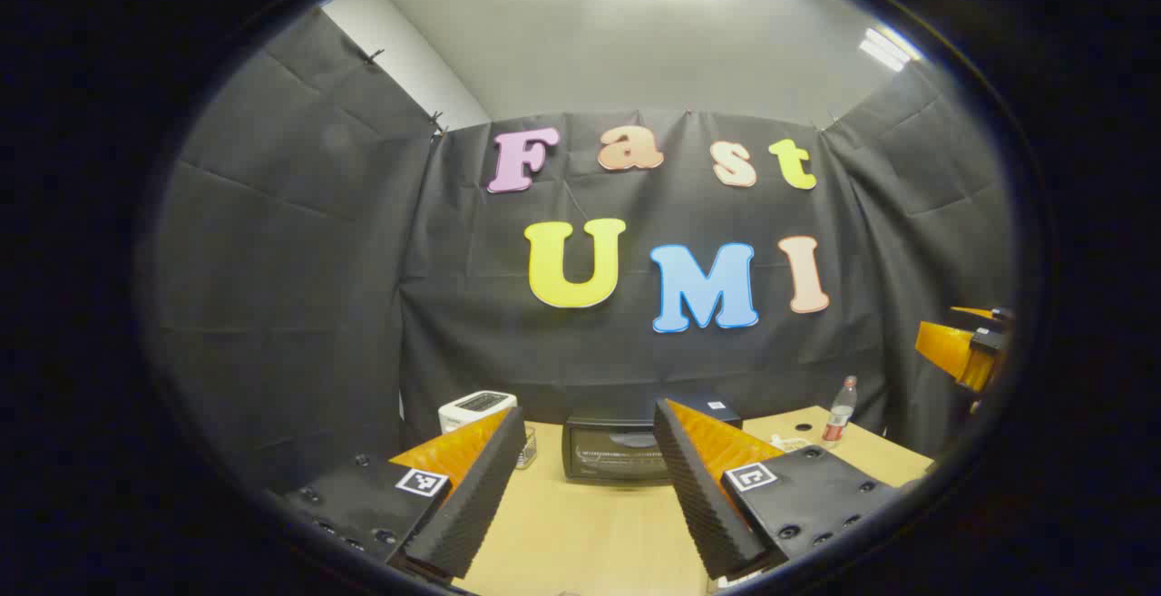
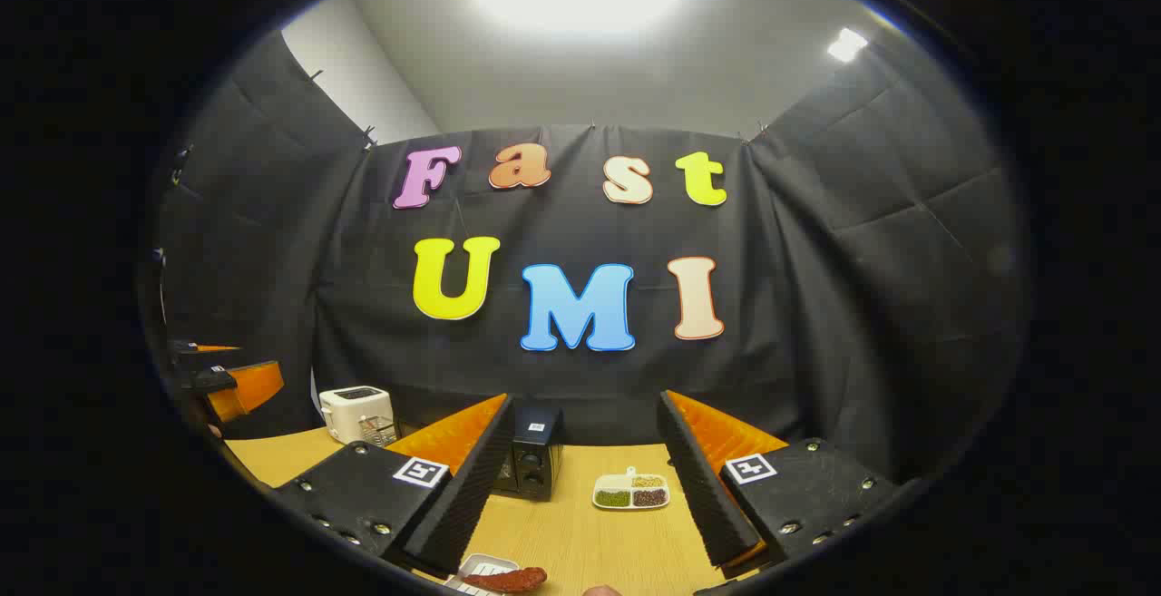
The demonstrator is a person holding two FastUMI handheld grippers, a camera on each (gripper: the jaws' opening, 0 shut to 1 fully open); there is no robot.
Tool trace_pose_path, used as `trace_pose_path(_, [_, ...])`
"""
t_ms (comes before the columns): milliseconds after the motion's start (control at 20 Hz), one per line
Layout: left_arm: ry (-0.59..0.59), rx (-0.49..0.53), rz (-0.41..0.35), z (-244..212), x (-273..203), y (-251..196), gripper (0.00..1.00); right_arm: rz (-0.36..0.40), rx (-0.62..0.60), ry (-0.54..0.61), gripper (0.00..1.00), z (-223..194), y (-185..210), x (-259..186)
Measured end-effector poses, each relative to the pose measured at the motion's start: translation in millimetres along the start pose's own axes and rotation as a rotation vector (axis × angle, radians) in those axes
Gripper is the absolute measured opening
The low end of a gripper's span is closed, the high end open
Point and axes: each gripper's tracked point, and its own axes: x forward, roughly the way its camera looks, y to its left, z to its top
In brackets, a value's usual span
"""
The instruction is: Open the electric oven with the left hand, put the food in, and close the electric oven.
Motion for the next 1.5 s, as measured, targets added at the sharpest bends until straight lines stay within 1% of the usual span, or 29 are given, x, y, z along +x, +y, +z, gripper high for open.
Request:
trace_pose_path(200, [-0.022, 0.01, 0.003, 6, -6, -7, 0.99, 0.009, 0.006, -0.008, 0.95, 3, 2, 7])
trace_pose_path(600, [-0.043, 0.023, 0.011, 15, -5, -13, 0.99, 0.031, -0.023, -0.02, 0.95, 6, 2, 11])
trace_pose_path(900, [-0.033, 0.02, 0.015, 13, -5, -30, 0.99, 0.038, -0.013, -0.017, 0.95, 3, -10, 12])
trace_pose_path(1300, [-0.059, 0.028, 0.033, 16, -9, -51, 0.99, 0.081, -0.001, -0.007, 0.95, 0, -31, 5])
trace_pose_path(1400, [-0.057, 0.033, 0.021, 12, -6, -58, 0.99, 0.089, 0.006, -0.021, 0.95, 1, -35, 0])
trace_pose_path(1500, [-0.049, 0.038, 0.004, 10, 2, -62, 0.99, 0.076, 0.002, -0.012, 0.95, -6, -42, -2])
